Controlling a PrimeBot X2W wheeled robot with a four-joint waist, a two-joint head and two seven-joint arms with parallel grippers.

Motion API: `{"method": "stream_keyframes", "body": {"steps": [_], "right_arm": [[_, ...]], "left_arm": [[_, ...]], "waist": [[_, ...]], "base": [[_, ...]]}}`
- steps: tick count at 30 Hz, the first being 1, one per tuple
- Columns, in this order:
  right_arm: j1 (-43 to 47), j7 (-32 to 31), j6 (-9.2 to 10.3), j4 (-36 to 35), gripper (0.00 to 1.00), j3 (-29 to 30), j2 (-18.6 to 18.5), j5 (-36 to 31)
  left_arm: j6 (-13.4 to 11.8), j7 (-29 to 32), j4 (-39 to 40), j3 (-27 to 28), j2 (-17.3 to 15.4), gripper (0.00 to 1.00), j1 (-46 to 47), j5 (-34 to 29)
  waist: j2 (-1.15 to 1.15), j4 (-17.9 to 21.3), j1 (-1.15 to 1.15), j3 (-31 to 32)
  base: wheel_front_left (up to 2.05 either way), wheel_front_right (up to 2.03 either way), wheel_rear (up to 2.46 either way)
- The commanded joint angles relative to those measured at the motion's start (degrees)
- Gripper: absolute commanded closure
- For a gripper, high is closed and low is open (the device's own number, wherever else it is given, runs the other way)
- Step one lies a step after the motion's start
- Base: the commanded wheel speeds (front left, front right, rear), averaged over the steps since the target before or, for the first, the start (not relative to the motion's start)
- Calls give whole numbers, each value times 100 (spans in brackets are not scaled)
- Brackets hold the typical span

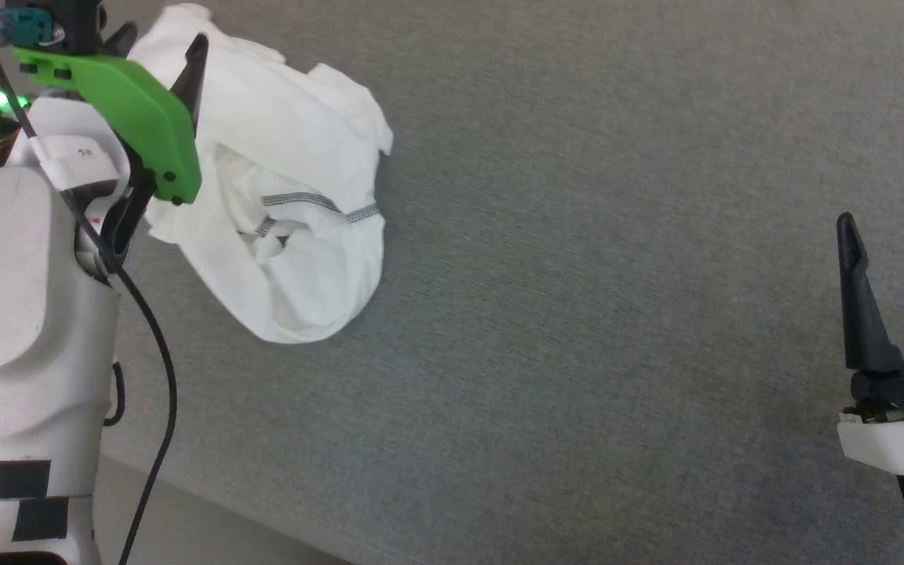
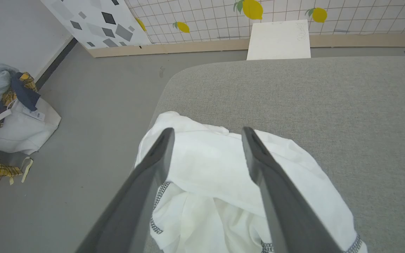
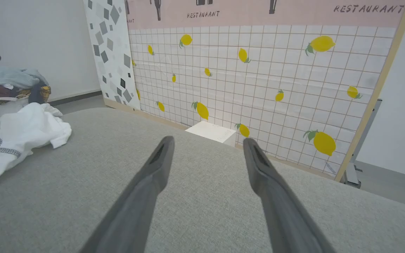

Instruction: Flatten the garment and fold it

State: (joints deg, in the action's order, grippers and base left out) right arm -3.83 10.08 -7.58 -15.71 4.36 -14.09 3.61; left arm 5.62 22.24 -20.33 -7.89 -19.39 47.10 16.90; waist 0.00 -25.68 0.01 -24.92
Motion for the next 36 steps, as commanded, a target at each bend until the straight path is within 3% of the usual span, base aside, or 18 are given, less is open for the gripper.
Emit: {"method": "stream_keyframes", "body": {"steps": [1,7,13,14,15,16,21,26,36], "right_arm": [[-91,-25,9,-60,0,24,-41,34],[-86,-97,9,-213,0,160,-160,85],[-123,-138,9,-270,0,152,-225,119],[-136,-148,9,-278,0,139,-229,124],[-148,-155,9,-282,0,129,-232,128],[-163,-159,9,-281,0,116,-236,135],[-186,-132,9,-217,0,88,-226,164],[-181,-47,9,-83,0,81,-136,169],[-155,253,9,469,0,-80,324,144]], "left_arm": [[-49,75,-70,23,-67,0,-84,45],[-171,446,-339,109,6,0,-330,283],[-135,887,-576,13,52,1,-473,440],[-127,1021,-618,-4,57,55,-498,482],[-118,1099,-635,-15,60,69,-514,512],[-105,1168,-642,-26,63,100,-534,549],[-101,1151,-568,-6,-42,100,-592,579],[-152,761,-381,83,-288,100,-553,442],[-102,132,71,234,-924,100,-199,198]], "waist": [[0,420,-1,-463],[0,465,-1,-722],[0,472,-1,-838],[0,475,-1,-845],[0,479,-1,-849],[0,485,-1,-846],[0,521,-1,-731],[0,547,-1,-501],[0,694,-1,437]], "base": [[0,0,0],[0,0,0],[0,0,0],[0,0,0],[0,0,0],[0,0,0],[0,0,0],[0,0,0],[0,0,0]]}}
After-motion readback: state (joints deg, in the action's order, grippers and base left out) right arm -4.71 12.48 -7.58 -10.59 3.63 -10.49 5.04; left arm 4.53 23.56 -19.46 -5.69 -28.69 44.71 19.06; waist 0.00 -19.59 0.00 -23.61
